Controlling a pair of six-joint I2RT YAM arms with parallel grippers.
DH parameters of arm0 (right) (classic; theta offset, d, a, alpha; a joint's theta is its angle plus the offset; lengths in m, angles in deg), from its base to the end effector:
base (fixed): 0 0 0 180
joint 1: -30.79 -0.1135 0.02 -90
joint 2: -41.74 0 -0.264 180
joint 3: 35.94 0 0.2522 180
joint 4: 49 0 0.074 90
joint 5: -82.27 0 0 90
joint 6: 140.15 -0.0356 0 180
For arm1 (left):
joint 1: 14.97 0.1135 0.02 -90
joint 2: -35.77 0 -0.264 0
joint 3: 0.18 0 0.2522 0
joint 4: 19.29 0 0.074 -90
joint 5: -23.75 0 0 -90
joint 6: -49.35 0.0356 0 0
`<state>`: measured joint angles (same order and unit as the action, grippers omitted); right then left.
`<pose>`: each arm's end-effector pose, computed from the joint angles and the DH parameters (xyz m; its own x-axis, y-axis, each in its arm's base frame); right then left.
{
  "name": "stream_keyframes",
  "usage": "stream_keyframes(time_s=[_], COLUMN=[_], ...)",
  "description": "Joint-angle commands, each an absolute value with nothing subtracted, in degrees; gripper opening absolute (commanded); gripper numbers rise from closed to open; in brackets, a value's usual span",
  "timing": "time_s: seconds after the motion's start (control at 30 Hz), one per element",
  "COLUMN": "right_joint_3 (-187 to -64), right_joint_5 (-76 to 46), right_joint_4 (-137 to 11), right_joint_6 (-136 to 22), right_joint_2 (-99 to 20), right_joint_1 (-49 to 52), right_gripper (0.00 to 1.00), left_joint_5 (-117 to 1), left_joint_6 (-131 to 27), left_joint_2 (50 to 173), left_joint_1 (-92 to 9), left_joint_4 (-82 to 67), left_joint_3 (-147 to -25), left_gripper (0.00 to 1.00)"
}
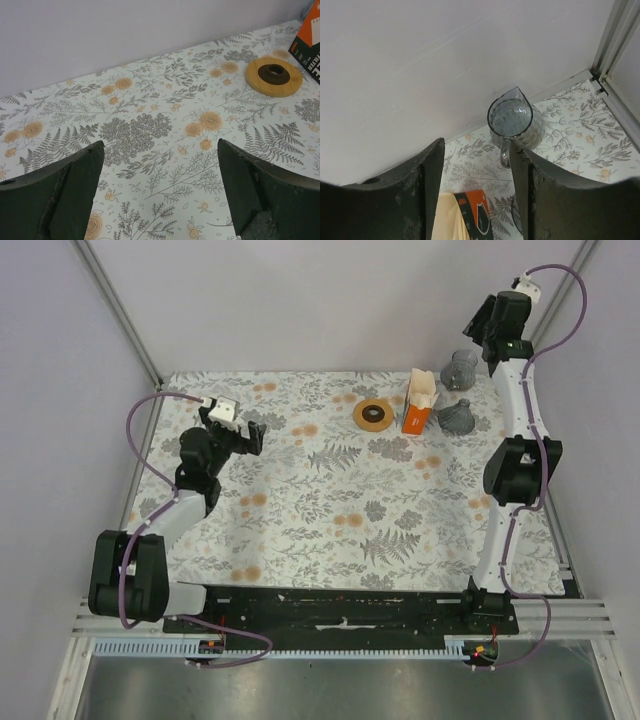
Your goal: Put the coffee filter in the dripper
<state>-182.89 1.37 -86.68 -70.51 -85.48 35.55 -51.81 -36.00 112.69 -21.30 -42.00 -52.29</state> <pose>0.5187 -0.0488 0.3752 -0.2073 0.3620 -0.9089 0.3242 0.9019 0.2853 0.2948 -0.0416 0.2608 -0.0076 0.0798 -0.9968 0.3562 0.9316 0.0719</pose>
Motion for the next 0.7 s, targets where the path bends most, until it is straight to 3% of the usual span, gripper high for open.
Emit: stream_keyframes(time_s=[0.0,0.23,0.67], right_joint_3=[-188.66,-189.79,-190.15], right_joint_5=[6.41,10.73,12.40], right_joint_4=[-83.69,-80.87,-81.48], right_joint_6=[-82.65,-91.46,-93.30], right_joint_2=[-89.47,-96.06,-101.69], right_joint_1=[36.15,37.21,38.26], right_gripper=[0.61,0.56,0.57], left_joint_5=[-53.33,-54.47,-55.26], left_joint_6=[-31.51,-30.19,-28.96], left_joint_2=[113.46,113.99,115.31], left_joint_1=[-22.53,-22.70,-22.70], left_joint_4=[-41.30,-41.12,-40.60], left_joint_3=[-54.02,-54.63,-56.30], left_gripper=[1.00,1.00,1.00])
